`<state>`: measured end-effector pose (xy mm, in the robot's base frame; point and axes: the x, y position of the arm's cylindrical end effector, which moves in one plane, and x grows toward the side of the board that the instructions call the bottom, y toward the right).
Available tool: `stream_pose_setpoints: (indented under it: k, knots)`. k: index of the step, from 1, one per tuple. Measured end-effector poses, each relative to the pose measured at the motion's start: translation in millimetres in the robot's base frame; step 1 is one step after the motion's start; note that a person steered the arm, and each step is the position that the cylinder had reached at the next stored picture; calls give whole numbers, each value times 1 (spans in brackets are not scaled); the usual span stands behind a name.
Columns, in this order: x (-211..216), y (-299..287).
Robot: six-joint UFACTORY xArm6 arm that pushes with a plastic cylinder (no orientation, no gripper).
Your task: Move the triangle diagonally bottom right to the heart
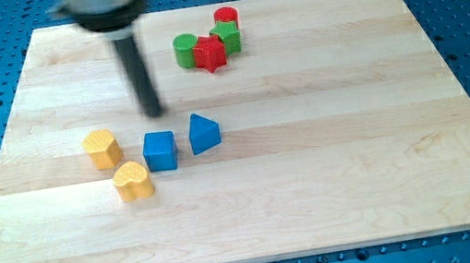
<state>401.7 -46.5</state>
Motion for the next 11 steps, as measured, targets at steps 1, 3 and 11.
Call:
stream_pose_setpoints:
  k: [1, 3, 11]
  knots:
    - [8, 40]
    - [79, 3]
    - [122, -5]
